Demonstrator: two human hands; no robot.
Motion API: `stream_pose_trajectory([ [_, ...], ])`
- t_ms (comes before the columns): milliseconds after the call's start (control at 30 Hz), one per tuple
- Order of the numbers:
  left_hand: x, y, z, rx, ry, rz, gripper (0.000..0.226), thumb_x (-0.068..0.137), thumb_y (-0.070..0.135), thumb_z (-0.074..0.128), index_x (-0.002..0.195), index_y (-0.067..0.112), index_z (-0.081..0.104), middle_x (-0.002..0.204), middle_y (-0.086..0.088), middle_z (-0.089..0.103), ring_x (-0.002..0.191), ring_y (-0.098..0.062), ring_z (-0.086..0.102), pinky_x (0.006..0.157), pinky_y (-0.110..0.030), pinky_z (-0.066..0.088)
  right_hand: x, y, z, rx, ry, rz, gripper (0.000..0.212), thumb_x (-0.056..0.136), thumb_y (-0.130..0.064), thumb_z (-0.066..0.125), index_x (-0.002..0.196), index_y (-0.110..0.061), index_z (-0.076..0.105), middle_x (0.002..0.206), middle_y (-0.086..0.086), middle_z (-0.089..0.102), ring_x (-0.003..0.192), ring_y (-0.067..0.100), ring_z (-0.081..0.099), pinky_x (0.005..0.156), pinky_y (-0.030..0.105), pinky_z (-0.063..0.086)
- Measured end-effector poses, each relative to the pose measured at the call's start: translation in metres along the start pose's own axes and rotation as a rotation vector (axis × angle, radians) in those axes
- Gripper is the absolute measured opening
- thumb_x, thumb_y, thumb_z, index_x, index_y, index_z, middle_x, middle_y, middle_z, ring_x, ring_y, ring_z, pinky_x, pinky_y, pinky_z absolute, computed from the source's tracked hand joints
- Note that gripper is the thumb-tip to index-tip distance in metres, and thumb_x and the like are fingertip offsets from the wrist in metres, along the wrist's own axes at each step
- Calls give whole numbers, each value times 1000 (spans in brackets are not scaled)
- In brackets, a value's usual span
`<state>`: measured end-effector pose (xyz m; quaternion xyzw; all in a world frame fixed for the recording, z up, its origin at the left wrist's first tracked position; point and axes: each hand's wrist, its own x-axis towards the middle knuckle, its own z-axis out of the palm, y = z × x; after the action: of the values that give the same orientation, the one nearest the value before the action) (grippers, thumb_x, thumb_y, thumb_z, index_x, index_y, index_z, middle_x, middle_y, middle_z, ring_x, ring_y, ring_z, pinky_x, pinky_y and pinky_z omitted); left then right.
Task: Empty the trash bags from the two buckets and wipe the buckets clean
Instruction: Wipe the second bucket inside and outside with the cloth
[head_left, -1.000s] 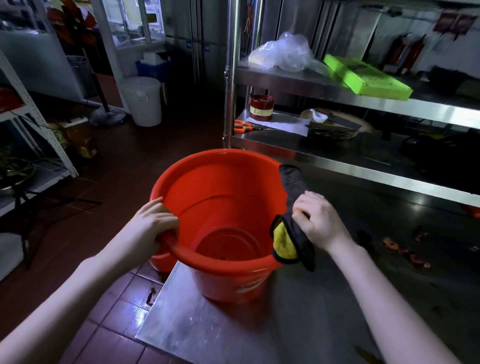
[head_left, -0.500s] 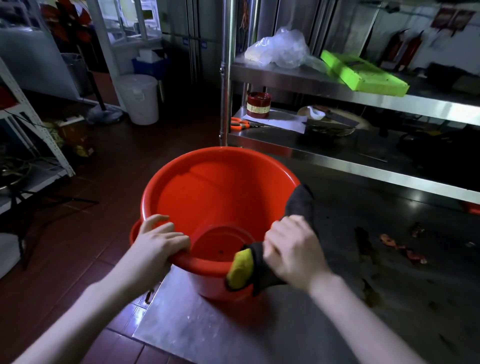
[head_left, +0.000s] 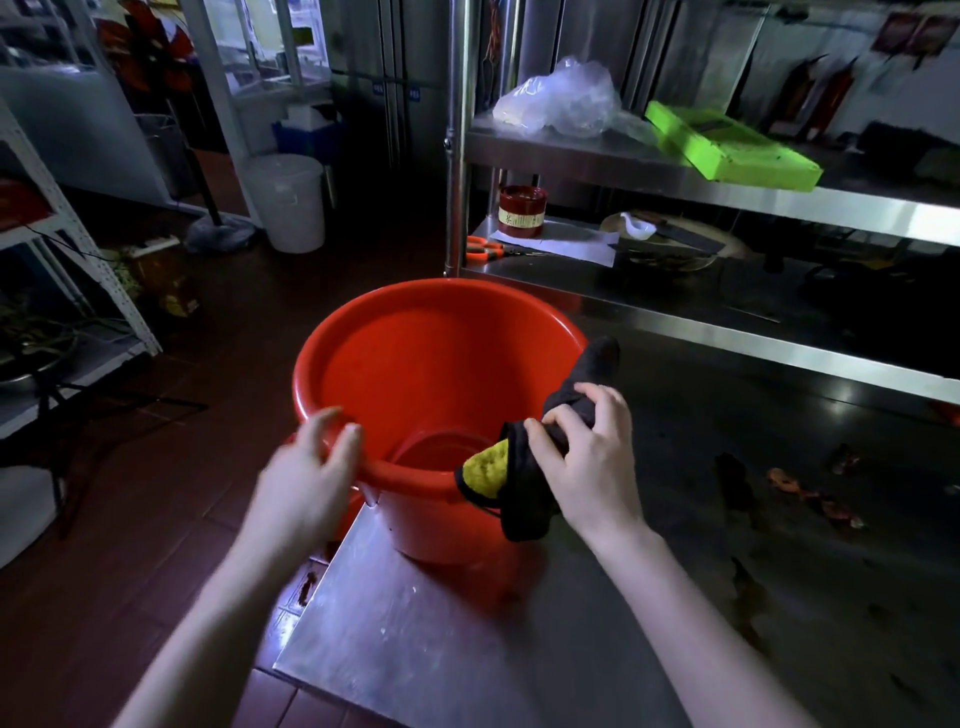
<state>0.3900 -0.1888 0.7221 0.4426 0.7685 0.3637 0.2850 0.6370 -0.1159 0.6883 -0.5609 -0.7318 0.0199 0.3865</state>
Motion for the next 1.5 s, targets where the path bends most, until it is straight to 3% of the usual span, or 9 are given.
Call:
stream_pose_trajectory([
  [100,-29,16,30,-361,-273,-227,40,92,53,53,129,44,41,123,-7,52,97,-31,63,57,-47,60,-16,-1,-17,-2,-26,-88,44,82,-55,60,87,-14,73,115,12,53,119,29,43,104,36,36],
  [333,6,22,40,-467,-115,-197,44,81,4,59,115,32,53,99,-21,59,62,-34,70,55,-45,59,-33,25,-60,155,-228,-236,42,68,-11,67,108,-24,72,112,-4,58,112,19,50,101,29,40],
  [733,-24,-2,92,-524,58,77,57,81,-13,49,111,34,59,63,7,54,53,-16,46,51,-34,47,0,63,-120,492,-48,187,54,79,9,64,99,-41,66,101,-24,68,101,-1,63,93,25,48],
  [900,-25,-20,122,-434,40,187,69,83,-13,53,127,40,51,106,34,60,81,2,61,72,-25,54,20,68,-106,933,-90,200,42,83,7,63,102,-30,70,106,3,71,106,26,65,95,43,50],
  [1000,-19,-34,136,-298,63,223,71,81,0,58,136,42,43,127,24,55,107,-15,60,89,-37,53,31,71,-91,1102,-52,290,33,82,7,62,104,-17,69,111,18,68,112,39,61,99,47,47],
  [1133,-20,-55,156,-247,16,256,86,80,-2,59,146,42,26,139,23,43,111,-3,53,88,-20,46,7,86,-48,564,-133,293,38,71,-7,61,100,-31,69,100,-11,71,101,15,63,90,17,43],
  [1233,-22,-73,176,-229,24,244,99,80,-11,63,149,44,17,144,10,36,127,-14,46,96,-32,44,-38,101,-5,254,-395,363,35,74,-10,68,109,-16,72,106,5,72,105,25,66,83,20,41],
  [1367,-25,-98,202,-160,55,328,105,76,-14,57,146,54,19,146,-10,39,110,-41,55,83,-39,50,-85,99,31,268,-775,370,53,90,-21,63,141,-24,47,123,-9,56,122,9,49,94,18,35],
  [1500,-14,-121,212,-150,18,357,108,77,-9,56,140,67,12,139,-20,45,99,-41,58,72,-25,50,-126,111,61,-131,-771,-25,48,92,-35,44,139,-33,49,146,-7,46,136,23,39,117,30,26],
])
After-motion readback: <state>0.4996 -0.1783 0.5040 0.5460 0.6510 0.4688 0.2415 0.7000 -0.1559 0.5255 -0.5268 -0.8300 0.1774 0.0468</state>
